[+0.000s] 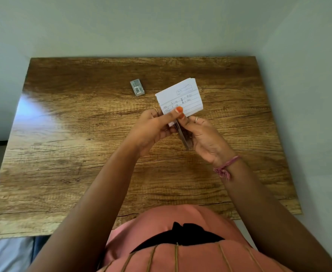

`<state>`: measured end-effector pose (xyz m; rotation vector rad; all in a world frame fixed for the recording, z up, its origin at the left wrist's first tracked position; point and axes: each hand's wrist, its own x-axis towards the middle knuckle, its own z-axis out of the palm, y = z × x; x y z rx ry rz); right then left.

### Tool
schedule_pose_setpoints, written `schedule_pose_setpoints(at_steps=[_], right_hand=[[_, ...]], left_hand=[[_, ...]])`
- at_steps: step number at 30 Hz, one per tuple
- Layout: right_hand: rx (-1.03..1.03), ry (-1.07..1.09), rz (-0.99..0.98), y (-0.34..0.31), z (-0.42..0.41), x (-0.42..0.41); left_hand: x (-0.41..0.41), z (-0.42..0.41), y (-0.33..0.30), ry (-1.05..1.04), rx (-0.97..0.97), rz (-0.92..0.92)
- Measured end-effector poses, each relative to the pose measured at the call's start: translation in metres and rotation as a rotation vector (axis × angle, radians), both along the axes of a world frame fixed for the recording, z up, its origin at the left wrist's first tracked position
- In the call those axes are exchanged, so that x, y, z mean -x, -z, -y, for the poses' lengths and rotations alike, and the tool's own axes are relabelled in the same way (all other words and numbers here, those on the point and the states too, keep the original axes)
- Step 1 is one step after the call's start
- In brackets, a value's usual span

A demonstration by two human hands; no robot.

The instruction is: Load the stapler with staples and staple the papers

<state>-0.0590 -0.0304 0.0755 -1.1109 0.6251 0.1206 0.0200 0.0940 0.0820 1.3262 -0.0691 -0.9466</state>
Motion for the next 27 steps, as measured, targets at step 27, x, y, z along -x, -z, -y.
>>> schedule_pose_setpoints(at_steps=[27], right_hand=[[-0.228,-0.043,0.07,-0.008,0.026,0.01]], left_hand=[[-0.011,-0.007,-0.017,-0.069,0.046,0.03]])
